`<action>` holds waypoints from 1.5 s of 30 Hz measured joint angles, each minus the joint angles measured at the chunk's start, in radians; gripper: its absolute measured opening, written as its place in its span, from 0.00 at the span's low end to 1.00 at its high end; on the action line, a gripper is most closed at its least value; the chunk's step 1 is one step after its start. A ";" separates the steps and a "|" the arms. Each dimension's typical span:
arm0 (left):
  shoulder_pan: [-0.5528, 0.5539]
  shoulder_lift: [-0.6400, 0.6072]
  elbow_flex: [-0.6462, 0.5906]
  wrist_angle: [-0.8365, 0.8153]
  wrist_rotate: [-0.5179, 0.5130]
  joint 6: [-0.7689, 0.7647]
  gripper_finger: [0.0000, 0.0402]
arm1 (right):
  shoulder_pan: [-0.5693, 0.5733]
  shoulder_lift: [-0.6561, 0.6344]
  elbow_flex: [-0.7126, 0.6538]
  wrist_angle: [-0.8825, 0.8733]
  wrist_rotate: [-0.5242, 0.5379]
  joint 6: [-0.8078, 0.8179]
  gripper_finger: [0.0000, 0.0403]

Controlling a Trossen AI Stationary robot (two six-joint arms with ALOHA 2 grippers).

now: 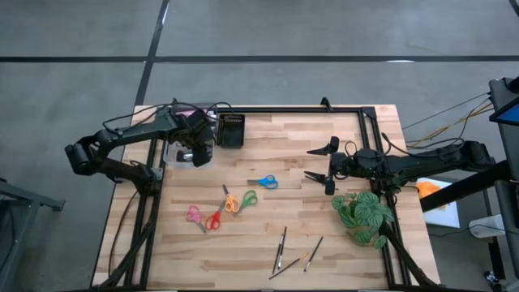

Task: Pick & Place Paint Supplies
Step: Put the black paint brush into the transparent bin

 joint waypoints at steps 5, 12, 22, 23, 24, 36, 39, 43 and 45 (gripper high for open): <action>0.000 0.000 0.000 0.000 0.000 0.003 0.38 | 0.000 0.000 0.000 0.000 0.000 0.000 0.82; 0.000 0.000 0.001 0.000 0.000 -0.004 0.38 | 0.000 0.000 0.000 0.000 0.000 0.000 0.82; -0.022 -0.015 0.133 -0.113 0.002 -0.047 0.38 | 0.000 0.000 0.000 0.000 0.000 0.000 0.82; -0.031 -0.018 0.149 -0.125 0.003 -0.066 0.38 | 0.000 0.000 0.000 0.000 0.000 0.000 0.82; -0.041 -0.020 0.167 -0.136 0.003 -0.089 0.38 | 0.000 0.000 0.000 0.000 0.000 0.000 0.82; -0.273 -0.022 0.292 -0.135 -0.004 -0.569 0.38 | 0.000 0.000 0.000 0.000 0.000 0.000 0.82; -0.385 -0.022 0.296 -0.135 -0.085 -0.698 0.38 | 0.000 0.000 0.000 0.000 0.000 0.000 0.82; -0.562 -0.022 0.296 -0.125 -0.215 -0.858 0.38 | 0.000 0.000 0.000 0.000 0.000 0.000 0.82; -0.653 -0.018 0.296 -0.105 -0.274 -0.936 0.38 | 0.000 0.000 0.000 0.000 0.000 0.000 0.82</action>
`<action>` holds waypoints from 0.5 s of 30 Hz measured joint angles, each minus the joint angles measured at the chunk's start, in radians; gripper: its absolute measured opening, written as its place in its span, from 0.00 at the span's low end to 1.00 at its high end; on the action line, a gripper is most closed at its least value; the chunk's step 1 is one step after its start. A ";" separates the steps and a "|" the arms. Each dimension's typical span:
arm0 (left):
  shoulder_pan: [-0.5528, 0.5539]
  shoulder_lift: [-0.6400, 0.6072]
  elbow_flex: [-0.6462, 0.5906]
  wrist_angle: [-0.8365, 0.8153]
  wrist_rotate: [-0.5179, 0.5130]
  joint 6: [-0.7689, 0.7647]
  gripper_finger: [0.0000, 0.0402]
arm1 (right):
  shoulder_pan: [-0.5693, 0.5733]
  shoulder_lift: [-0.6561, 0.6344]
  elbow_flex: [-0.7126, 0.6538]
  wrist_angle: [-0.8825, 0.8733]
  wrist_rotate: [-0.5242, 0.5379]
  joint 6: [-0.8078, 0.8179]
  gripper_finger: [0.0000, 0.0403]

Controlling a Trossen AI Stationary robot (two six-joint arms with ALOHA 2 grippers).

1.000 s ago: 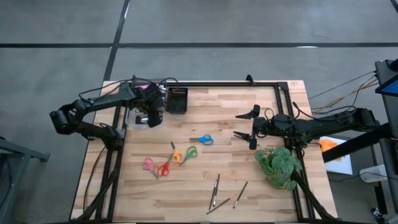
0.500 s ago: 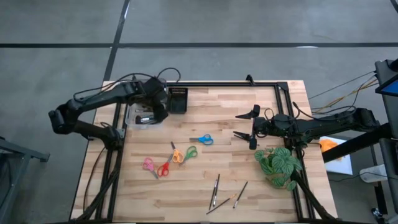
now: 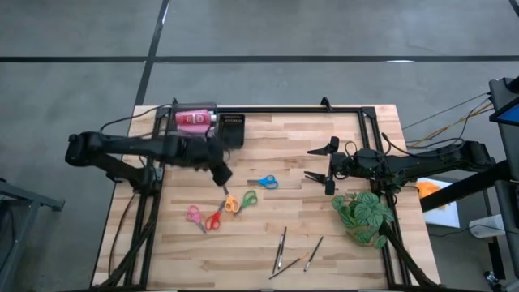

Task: Pick & Place Paint Supplies
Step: Put the black paint brush into the transparent bin

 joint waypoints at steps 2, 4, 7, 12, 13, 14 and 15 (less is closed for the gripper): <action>-0.086 0.007 0.000 0.014 -0.058 -0.076 0.38 | 0.000 0.000 0.000 0.000 0.000 0.000 0.82; -0.162 0.019 0.000 0.034 -0.112 -0.151 0.38 | 0.000 0.001 0.000 0.000 0.000 0.000 0.82; -0.258 0.048 0.000 0.064 -0.178 -0.238 0.38 | 0.000 0.001 0.000 0.000 0.000 0.000 0.82; -0.381 0.130 0.000 0.142 -0.276 -0.366 0.38 | 0.000 0.001 0.000 0.000 0.000 0.000 0.82; -0.397 0.149 0.000 0.171 -0.286 -0.385 0.38 | 0.000 0.001 0.000 0.000 0.000 0.000 0.82; -0.409 0.167 0.000 0.203 -0.291 -0.396 0.38 | 0.000 0.001 0.000 0.000 0.000 0.000 0.82; -0.418 0.187 0.000 0.234 -0.292 -0.401 0.38 | 0.000 0.001 0.000 0.000 0.000 0.000 0.82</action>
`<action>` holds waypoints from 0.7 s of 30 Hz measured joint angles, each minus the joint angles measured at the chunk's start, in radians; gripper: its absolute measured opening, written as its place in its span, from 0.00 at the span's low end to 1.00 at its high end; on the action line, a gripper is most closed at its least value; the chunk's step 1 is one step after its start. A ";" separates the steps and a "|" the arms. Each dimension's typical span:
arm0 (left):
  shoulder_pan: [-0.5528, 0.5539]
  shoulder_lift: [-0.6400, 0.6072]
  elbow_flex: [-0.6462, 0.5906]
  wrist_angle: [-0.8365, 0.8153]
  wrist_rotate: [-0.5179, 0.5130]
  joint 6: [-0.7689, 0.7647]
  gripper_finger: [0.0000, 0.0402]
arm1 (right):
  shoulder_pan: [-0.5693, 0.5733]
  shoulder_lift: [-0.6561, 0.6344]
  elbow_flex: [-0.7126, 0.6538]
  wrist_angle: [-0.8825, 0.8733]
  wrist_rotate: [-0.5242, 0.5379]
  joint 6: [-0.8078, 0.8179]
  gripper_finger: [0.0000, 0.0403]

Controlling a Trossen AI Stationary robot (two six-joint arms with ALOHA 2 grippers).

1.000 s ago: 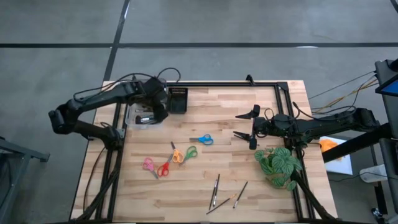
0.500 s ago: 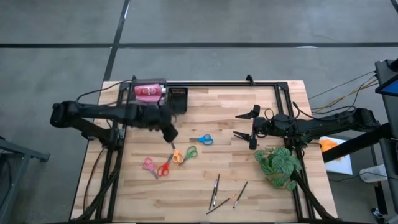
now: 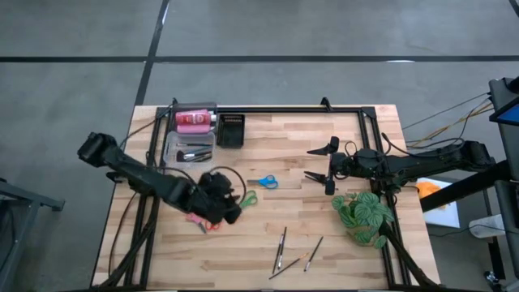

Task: Pick & Place Paint Supplies
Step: Put the black paint brush into the transparent bin

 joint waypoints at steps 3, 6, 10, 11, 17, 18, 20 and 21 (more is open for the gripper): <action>-0.022 0.064 0.000 0.106 0.009 -0.006 0.38 | 0.000 0.000 0.000 0.000 0.000 0.000 0.82; -0.036 0.127 0.000 0.214 0.049 -0.005 0.38 | 0.000 0.000 0.000 0.000 0.000 0.000 0.82; -0.050 0.221 0.024 0.306 0.069 -0.010 0.38 | 0.000 0.000 0.000 0.000 0.000 0.000 0.82; -0.052 0.246 0.038 0.308 0.071 -0.019 0.38 | 0.000 0.000 0.000 0.000 0.000 0.000 0.82; -0.053 0.382 0.167 0.287 0.068 -0.032 0.38 | 0.000 0.000 0.000 0.000 0.000 0.000 0.82; -0.053 0.399 0.186 0.284 0.067 -0.032 0.38 | 0.000 0.000 0.000 0.000 0.000 0.000 0.82; -0.053 0.439 0.227 0.275 0.067 -0.032 0.38 | 0.000 0.000 0.000 0.000 0.000 0.000 0.82; -0.053 0.457 0.246 0.274 0.067 -0.032 0.38 | 0.000 0.000 0.000 0.000 0.000 0.000 0.82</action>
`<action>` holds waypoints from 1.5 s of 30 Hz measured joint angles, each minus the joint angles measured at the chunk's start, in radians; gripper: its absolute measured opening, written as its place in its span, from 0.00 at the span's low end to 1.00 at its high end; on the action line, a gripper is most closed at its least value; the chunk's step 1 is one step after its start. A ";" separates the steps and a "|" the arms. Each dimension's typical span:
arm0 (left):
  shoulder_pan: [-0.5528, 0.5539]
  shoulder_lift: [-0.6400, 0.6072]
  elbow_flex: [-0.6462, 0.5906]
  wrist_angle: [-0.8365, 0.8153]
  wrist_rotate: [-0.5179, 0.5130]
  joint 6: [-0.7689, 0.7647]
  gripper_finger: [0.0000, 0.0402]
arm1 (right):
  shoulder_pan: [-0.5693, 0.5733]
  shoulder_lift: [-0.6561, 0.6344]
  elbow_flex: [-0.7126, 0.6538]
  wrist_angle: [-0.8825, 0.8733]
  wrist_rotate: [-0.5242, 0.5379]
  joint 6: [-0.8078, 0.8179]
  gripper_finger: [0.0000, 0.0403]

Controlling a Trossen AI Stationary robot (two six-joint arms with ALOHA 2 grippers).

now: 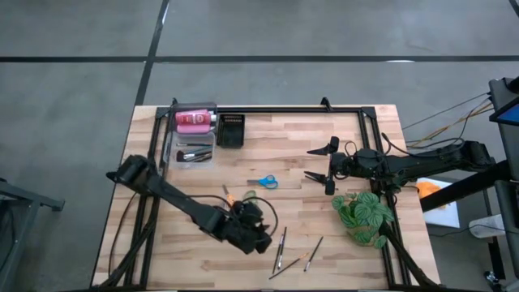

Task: Pick & Place Paint Supplies
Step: Put the black paint brush into the transparent bin

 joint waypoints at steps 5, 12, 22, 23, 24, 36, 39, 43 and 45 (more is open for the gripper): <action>0.000 0.093 0.083 -0.010 0.000 -0.026 0.38 | 0.000 0.000 0.000 0.000 0.000 0.000 0.82; -0.010 0.221 0.193 -0.015 0.030 -0.025 0.38 | 0.000 -0.001 0.000 0.000 0.000 0.000 0.82; -0.015 0.304 0.253 -0.024 0.053 -0.025 0.38 | 0.000 -0.001 0.000 0.000 0.000 0.000 0.82; -0.016 0.304 0.252 -0.023 0.053 -0.025 0.38 | 0.000 -0.001 0.000 0.000 0.000 0.000 0.82; -0.017 0.304 0.252 -0.021 0.053 -0.025 0.38 | 0.000 -0.001 0.000 0.000 0.000 0.000 0.82; -0.024 0.304 0.244 0.165 0.162 0.090 0.38 | 0.000 0.000 0.000 0.000 0.000 0.000 0.82; -0.023 0.317 0.244 0.202 0.186 0.092 0.38 | 0.000 0.000 0.000 0.000 0.000 0.000 0.82; -0.015 0.346 0.242 0.197 0.239 0.059 0.38 | 0.000 0.000 0.000 0.000 0.000 0.000 0.82; -0.007 0.360 0.242 0.200 0.276 0.038 0.38 | 0.000 0.000 0.000 0.000 0.000 0.000 0.82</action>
